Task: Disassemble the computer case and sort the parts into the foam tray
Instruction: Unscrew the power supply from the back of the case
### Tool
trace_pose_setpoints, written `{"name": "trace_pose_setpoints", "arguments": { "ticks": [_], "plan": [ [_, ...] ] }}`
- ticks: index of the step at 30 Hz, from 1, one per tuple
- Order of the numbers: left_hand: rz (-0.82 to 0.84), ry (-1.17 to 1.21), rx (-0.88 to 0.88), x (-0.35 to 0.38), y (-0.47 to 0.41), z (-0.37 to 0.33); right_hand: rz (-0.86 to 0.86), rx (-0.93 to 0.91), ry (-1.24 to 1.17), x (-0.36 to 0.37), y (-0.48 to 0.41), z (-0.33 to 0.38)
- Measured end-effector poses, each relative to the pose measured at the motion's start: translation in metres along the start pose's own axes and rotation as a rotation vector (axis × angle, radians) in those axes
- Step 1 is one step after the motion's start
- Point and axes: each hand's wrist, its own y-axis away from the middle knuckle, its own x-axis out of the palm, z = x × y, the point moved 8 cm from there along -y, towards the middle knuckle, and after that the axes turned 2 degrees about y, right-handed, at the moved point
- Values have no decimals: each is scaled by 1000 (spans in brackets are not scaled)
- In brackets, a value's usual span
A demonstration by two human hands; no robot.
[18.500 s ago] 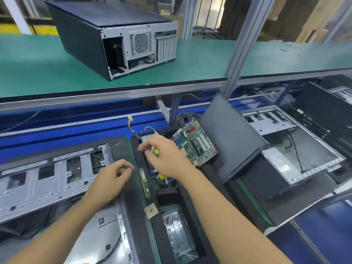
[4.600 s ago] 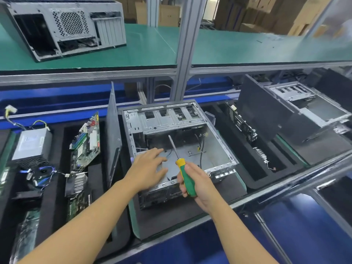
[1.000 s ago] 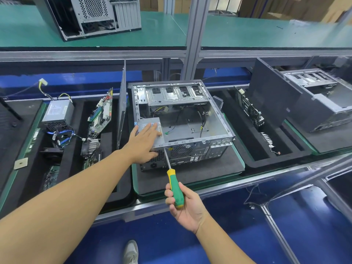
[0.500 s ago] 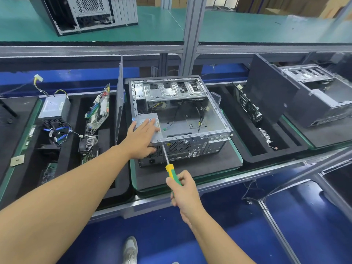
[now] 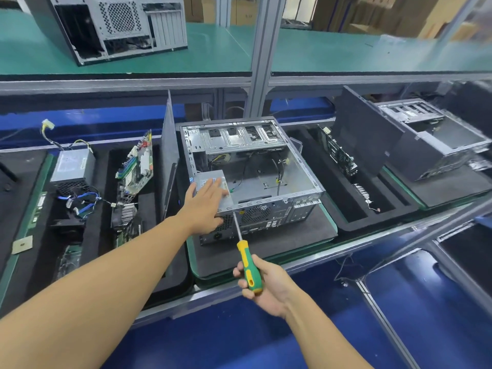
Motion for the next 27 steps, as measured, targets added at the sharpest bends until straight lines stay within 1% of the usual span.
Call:
{"name": "trace_pose_setpoints", "arguments": {
  "ticks": [1, 3, 5, 8, 9, 10, 11, 13, 14, 15, 17, 19, 21, 23, 24, 25, 26, 27],
  "plan": [
    [2, -7, 3, 1, 0, 0, -44, -44, 22, -2, 1, 2],
    [2, -20, 6, 2, -1, 0, -171, -138, 152, -6, 1, 4],
    [1, -26, 5, 2, -1, 0, -295, -198, 340, -5, 3, 6],
    [-3, -18, 9, 3, -2, 0, -471, -299, 695, -5, 8, 14],
    [-7, -19, 11, 3, -2, 0, -500, -322, 743, -7, 10, 17],
    [-12, -21, 13, 3, -3, 0, -496, -312, 713, -10, 10, 19],
    [-13, -21, 13, 3, -2, 1, -458, -268, 589, -11, 9, 18],
    [-9, -18, 16, 5, -3, 2, -272, -91, 235, -5, 6, 8],
    [-9, -17, 17, 5, -3, 2, -169, -6, 123, 1, 6, 3],
    [-7, -15, 16, 5, -4, 2, -94, 45, 64, 4, 7, 0],
    [-4, -9, 16, 5, -4, 2, -33, 59, 31, 4, 6, -2],
    [-4, -3, 20, 5, -4, 2, -12, 24, -10, 4, 6, -5],
    [-9, -4, 25, 5, -4, 1, -11, -30, -108, 1, 5, -5],
    [-13, -11, 29, 5, -3, 1, -51, -71, -171, -5, 6, -5],
    [-13, -14, 31, 5, -3, 1, -83, -99, -158, -6, 7, -4],
    [-11, -14, 31, 6, -3, 1, -125, -135, -105, -7, 7, -2],
    [-11, -14, 29, 5, -3, 1, -188, -191, 6, -7, 8, 2],
    [-14, -16, 28, 4, -3, 1, -276, -269, 178, -7, 10, 8]
  ]
}}
